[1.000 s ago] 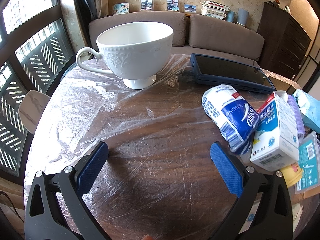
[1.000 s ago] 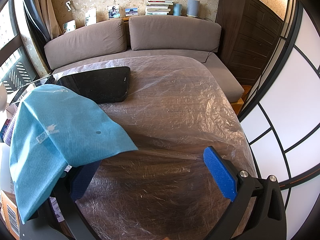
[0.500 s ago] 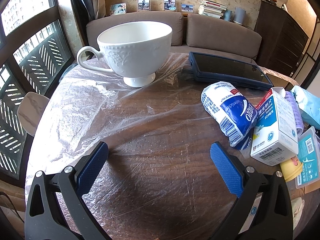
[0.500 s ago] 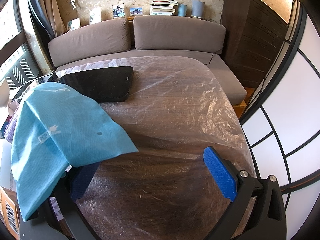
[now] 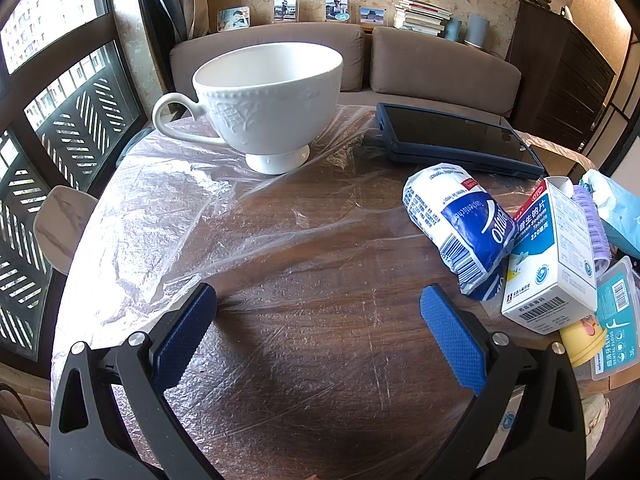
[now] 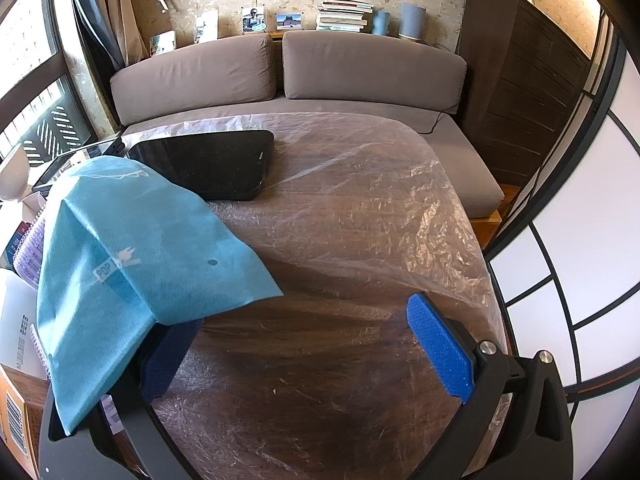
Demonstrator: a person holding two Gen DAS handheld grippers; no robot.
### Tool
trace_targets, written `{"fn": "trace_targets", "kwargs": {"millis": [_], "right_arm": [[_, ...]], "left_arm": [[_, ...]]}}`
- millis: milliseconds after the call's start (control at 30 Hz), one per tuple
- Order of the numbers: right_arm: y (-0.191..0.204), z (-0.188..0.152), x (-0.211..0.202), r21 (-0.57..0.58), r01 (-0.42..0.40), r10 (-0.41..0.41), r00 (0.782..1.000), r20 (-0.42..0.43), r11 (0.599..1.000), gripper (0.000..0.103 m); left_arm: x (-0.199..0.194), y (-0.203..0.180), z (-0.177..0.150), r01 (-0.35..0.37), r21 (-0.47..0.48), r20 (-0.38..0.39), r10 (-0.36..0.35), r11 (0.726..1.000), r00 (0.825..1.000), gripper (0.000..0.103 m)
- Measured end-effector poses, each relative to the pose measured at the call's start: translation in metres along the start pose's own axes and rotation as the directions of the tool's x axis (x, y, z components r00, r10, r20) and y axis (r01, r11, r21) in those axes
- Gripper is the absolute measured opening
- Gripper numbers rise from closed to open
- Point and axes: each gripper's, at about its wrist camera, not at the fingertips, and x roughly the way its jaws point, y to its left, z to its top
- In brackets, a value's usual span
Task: Collect trash
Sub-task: 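Swing the right tool to the blue cloth bag and close on it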
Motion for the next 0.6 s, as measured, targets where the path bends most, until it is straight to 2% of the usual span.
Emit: {"fn": "trace_targets", "kwargs": {"millis": [233,333,600], "right_arm": [[-0.005,0.003,0.0,0.021,0.016,-0.016,1.0,0.004,1.0,0.099],[-0.014,0.008,-0.014,0.031,0.03,-0.031,0.999,0.04,0.999,0.099],[-0.022,0.033,-0.07,-0.117,0.164,-0.144,0.977,0.159,0.98,0.099]], "left_arm": [[0.0,-0.001,0.0,0.002,0.008,-0.002,-0.002,1.0,1.0,0.102],[-0.01,0.001,0.0,0.005,0.016,0.015,-0.005,1.0,1.0,0.102],[-0.061,-0.004,0.0,0.06,0.04,0.095,-0.064,0.997,0.993,0.102]]}}
